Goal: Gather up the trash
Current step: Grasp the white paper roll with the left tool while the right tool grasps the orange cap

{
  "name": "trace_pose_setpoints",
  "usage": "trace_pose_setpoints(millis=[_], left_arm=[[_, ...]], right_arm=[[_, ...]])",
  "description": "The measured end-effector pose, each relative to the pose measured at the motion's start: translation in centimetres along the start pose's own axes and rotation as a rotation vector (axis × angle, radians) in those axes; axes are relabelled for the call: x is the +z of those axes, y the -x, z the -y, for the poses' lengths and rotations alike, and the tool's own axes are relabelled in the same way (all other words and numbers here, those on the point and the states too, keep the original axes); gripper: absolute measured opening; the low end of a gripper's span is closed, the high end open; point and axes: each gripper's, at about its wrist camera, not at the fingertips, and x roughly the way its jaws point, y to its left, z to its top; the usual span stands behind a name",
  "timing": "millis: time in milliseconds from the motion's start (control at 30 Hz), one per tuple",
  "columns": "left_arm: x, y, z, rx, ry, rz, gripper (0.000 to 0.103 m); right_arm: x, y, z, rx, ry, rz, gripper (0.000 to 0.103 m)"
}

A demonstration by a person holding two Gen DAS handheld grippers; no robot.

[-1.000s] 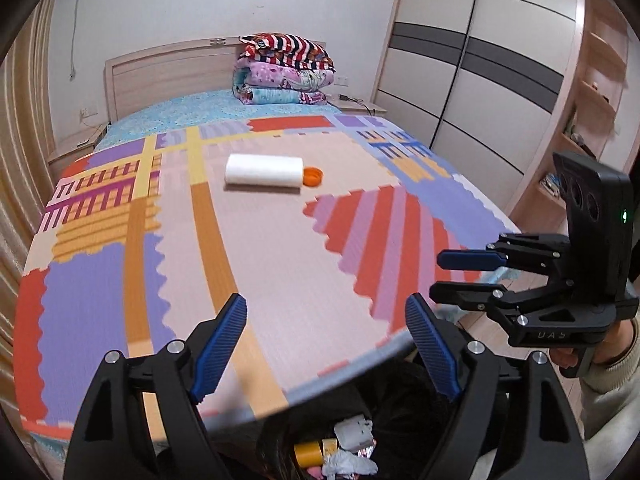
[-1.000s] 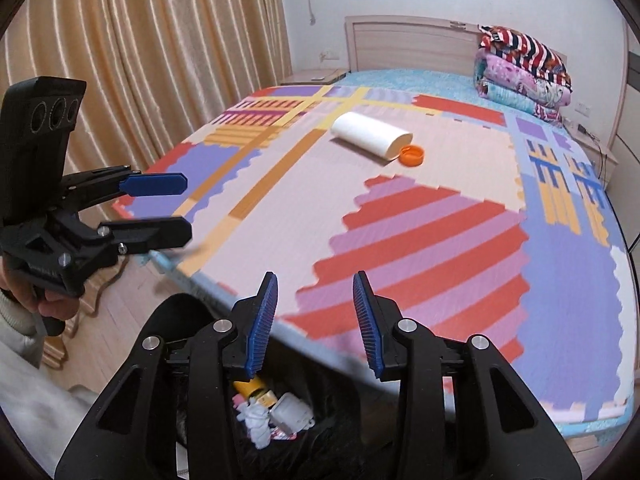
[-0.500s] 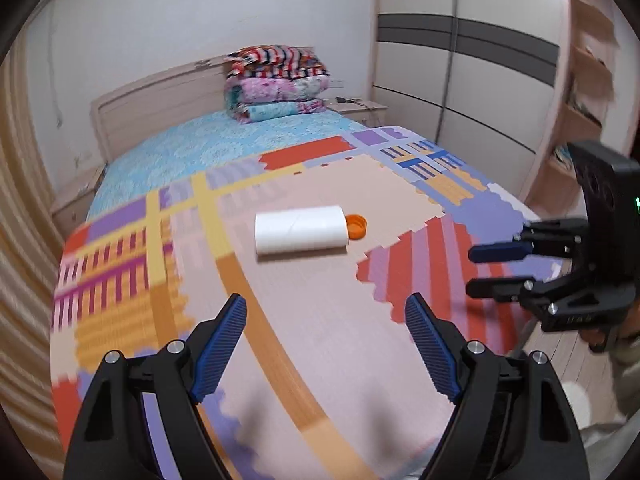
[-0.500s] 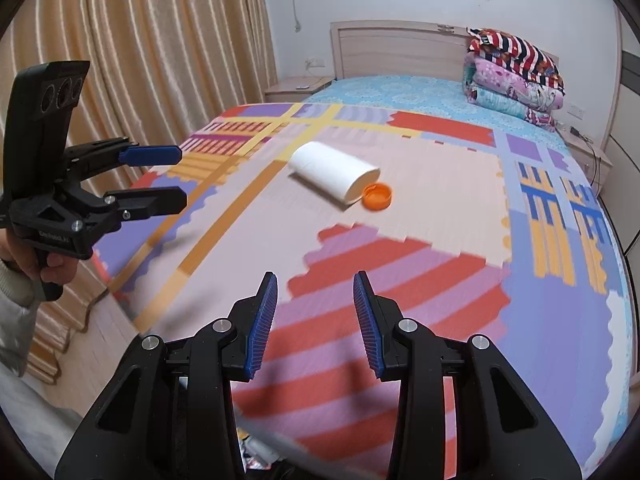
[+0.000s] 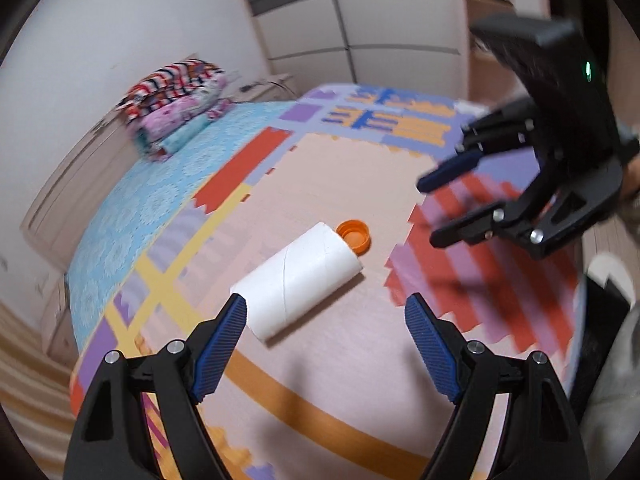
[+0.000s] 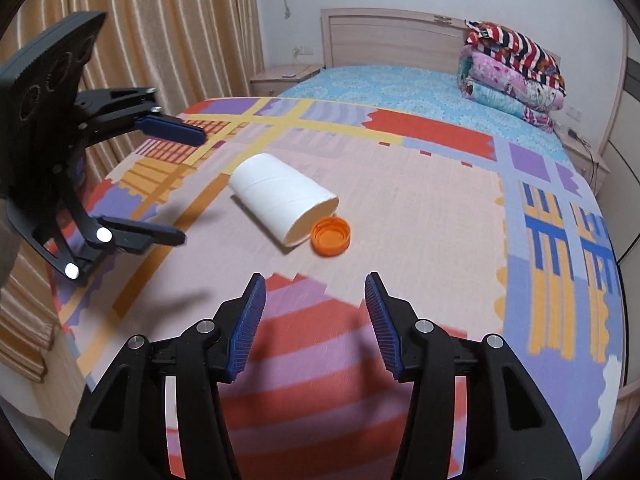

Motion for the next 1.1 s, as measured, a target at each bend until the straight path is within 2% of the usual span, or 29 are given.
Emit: trace_pose_setpoints(millis=[100, 333, 467, 733, 900, 933, 1067, 1100], left_arm=[[0.5, -1.7, -0.3, 0.008, -0.098, -0.002, 0.078], [1.6, -5.1, -2.0, -0.063, -0.157, -0.049, 0.078], [2.5, -6.2, -3.1, -0.101, -0.152, -0.071, 0.078], [2.8, -6.9, -2.1, -0.183, -0.272, -0.108, 0.078], [2.7, -8.9, -2.1, -0.209, -0.286, -0.159, 0.079], [2.8, -9.0, -2.2, -0.21, -0.286, -0.151, 0.079], [3.1, -9.4, -2.5, -0.223, -0.28, -0.148, 0.079], [3.1, -9.4, -2.6, -0.229, -0.274, -0.147, 0.079]], right_arm=[[0.6, -1.1, 0.3, 0.004, 0.004, -0.013, 0.051], [1.2, -3.1, 0.6, 0.017, 0.006, -0.031, 0.051], [1.3, -3.8, 1.0, 0.027, -0.015, -0.036, 0.051], [1.5, -4.4, 1.3, 0.034, -0.007, -0.039, 0.051], [1.8, -4.7, 1.2, 0.032, 0.009, -0.033, 0.051], [1.8, -4.8, 1.2, 0.033, 0.008, -0.033, 0.05], [1.9, -4.9, 1.1, 0.042, 0.016, -0.034, 0.031], [1.8, -4.9, 1.1, 0.043, 0.018, -0.035, 0.03]])
